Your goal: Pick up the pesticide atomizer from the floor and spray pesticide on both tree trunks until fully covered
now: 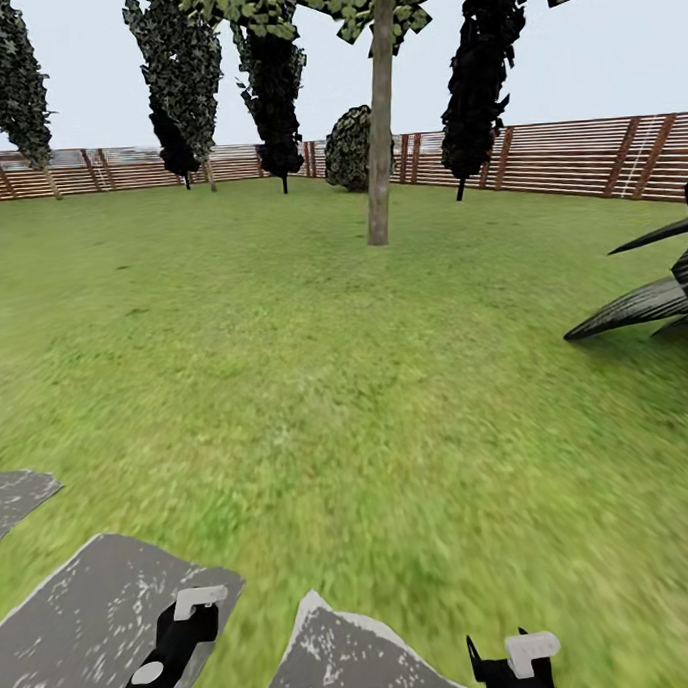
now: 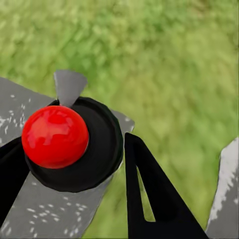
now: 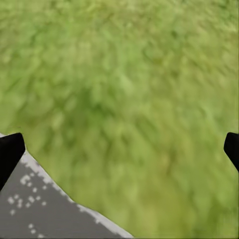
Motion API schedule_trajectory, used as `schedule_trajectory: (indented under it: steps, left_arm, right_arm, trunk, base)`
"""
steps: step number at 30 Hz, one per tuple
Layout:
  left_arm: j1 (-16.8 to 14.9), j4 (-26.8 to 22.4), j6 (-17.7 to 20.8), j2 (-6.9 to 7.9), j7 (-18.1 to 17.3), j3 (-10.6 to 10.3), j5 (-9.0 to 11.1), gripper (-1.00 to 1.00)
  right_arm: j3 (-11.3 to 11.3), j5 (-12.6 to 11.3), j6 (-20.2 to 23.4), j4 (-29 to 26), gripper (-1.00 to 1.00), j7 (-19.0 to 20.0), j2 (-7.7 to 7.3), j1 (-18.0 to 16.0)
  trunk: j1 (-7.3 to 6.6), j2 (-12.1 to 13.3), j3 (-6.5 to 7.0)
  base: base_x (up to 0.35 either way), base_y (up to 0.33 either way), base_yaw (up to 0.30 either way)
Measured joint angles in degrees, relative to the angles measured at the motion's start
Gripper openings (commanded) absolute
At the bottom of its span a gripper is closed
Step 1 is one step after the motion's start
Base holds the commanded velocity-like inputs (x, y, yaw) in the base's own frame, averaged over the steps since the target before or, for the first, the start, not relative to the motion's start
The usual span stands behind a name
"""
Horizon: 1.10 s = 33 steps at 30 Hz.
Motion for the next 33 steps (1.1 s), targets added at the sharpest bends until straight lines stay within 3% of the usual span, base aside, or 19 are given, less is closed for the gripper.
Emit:
schedule_trajectory:
  steps: [33]
  left_arm:
    - [0.0, 0.0, 0.03, 0.0, 0.0, 0.0, -0.01, -1.0]
  right_arm:
    - [0.0, 0.0, 0.01, 0.0, 1.0, 0.0, 0.03, 0.0]
  trunk:
    - [0.0, 0.0, -0.26]
  base:
    - [0.335, 0.034, -0.011]
